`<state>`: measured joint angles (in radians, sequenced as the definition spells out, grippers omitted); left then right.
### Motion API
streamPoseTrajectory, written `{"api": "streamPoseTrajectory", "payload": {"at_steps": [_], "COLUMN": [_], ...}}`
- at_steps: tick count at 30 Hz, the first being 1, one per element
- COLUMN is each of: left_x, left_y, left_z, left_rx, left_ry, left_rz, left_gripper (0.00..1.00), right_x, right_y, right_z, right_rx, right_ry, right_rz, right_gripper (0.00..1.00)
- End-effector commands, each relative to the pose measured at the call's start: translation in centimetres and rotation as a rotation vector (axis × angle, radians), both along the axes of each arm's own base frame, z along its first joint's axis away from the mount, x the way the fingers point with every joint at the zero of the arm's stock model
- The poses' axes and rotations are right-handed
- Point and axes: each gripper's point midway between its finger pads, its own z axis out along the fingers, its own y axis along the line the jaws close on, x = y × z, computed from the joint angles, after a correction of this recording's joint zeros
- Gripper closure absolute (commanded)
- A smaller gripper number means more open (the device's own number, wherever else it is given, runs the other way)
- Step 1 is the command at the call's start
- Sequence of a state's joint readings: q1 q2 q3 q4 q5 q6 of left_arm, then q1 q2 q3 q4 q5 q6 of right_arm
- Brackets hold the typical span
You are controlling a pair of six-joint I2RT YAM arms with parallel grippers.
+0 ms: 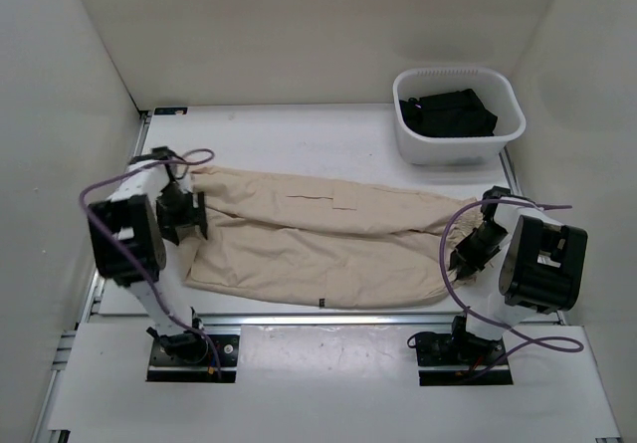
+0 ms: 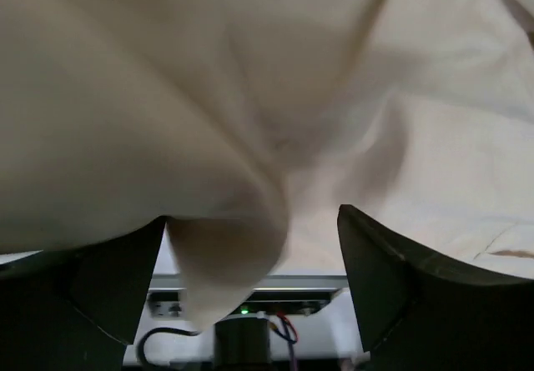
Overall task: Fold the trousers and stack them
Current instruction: Flatten the trousers out
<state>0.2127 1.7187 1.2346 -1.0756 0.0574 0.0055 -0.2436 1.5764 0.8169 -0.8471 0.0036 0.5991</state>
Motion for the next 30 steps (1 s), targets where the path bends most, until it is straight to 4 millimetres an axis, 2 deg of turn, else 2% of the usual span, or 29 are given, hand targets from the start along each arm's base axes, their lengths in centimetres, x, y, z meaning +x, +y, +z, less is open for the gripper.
{"api": "streamPoseTrajectory", "payload": {"at_steps": [1, 2, 3, 4, 5, 6, 7, 9, 12, 15, 16, 20, 22, 23, 25, 26, 27, 28, 29, 30], "left_x": [0.4, 1.6, 2.6, 4.0, 4.1, 4.0, 3.7, 3.0, 1.4, 0.9, 0.9, 0.0, -0.4, -0.8, -0.5, -0.4, -0.2, 0.0, 0.6, 1.8], "left_y": [-3.2, -4.4, -7.6, -9.2, -10.7, -12.7, -13.5, -13.5, -11.9, -8.0, -5.4, -0.1, 0.9, 1.6, 2.8, 3.8, 4.3, 4.6, 4.4, 4.5], "left_z": [-1.7, -1.1, 0.5, 2.4, 3.7, 5.9, 6.9, 8.8, 8.5, 8.7, 9.5, 8.5, 7.8, 6.7, 5.9, 5.0, 4.8, 3.6, 4.0, 5.1], "left_rx": [0.01, 0.017, -0.007, -0.024, -0.047, -0.068, -0.084, -0.092, -0.068, -0.025, 0.009, 0.048, 0.053, 0.068, 0.066, 0.009, -0.037, -0.111, -0.237, -0.296], "left_ry": [0.103, 0.07, 0.004, -0.074, -0.112, -0.185, -0.217, -0.279, -0.288, -0.373, -0.428, -0.462, -0.449, -0.424, -0.429, -0.417, -0.416, -0.375, -0.4, -0.427], "left_rz": [-0.127, -0.172, -0.26, -0.301, -0.338, -0.392, -0.412, -0.416, -0.381, -0.26, -0.172, 0.021, 0.06, 0.083, 0.125, 0.185, 0.218, 0.253, 0.288, 0.292], "left_gripper": [0.0, 0.0, 0.0, 0.0, 0.0, 0.0, 0.0, 0.0, 0.0, 0.0, 0.0, 0.0, 0.0, 0.0, 0.0, 0.0, 0.0, 0.0, 0.01, 0.12], "right_x": [1.3, 1.0, 1.0, 1.1, 0.8, 0.8, 0.9, 0.9, 0.5, 0.2, -0.1, -0.2, -0.3, -0.3, 0.0, 0.0, 0.0, 0.0, -0.4, -0.3], "right_y": [-1.0, -1.0, -1.0, -1.0, -1.1, -1.3, -1.3, -1.3, -1.4, -1.5, -1.4, -1.9, -2.0, -2.0, -1.9, -1.9, -1.9, -1.9, -1.8, -1.9], "right_z": [-1.2, -1.1, -1.1, -0.9, -0.9, -0.8, -0.6, -0.6, -0.7, -0.9, -0.8, -0.9, -1.1, -1.1, -1.2, -1.2, -1.2, -1.2, -1.4, -1.2], "right_rx": [-0.041, -0.038, -0.038, -0.037, -0.044, -0.057, -0.057, -0.057, -0.064, -0.07, -0.068, -0.096, -0.107, -0.107, -0.099, -0.099, -0.099, -0.098, -0.095, -0.098], "right_ry": [-0.029, -0.018, -0.018, -0.015, -0.002, -0.008, -0.008, -0.008, 0.003, 0.015, 0.023, 0.031, 0.034, 0.034, 0.017, 0.017, 0.017, 0.017, 0.027, 0.019], "right_rz": [0.023, 0.032, 0.032, 0.033, 0.034, 0.034, 0.034, 0.034, 0.035, 0.037, 0.037, 0.04, 0.03, 0.03, 0.028, 0.028, 0.028, 0.037, 0.038, 0.038], "right_gripper": [0.67, 0.67, 0.67, 0.66, 0.66, 0.66, 0.66, 0.66, 0.66, 0.66, 0.66, 0.66, 0.66, 0.66, 0.66, 0.66, 0.66, 0.66, 0.66, 0.66]}}
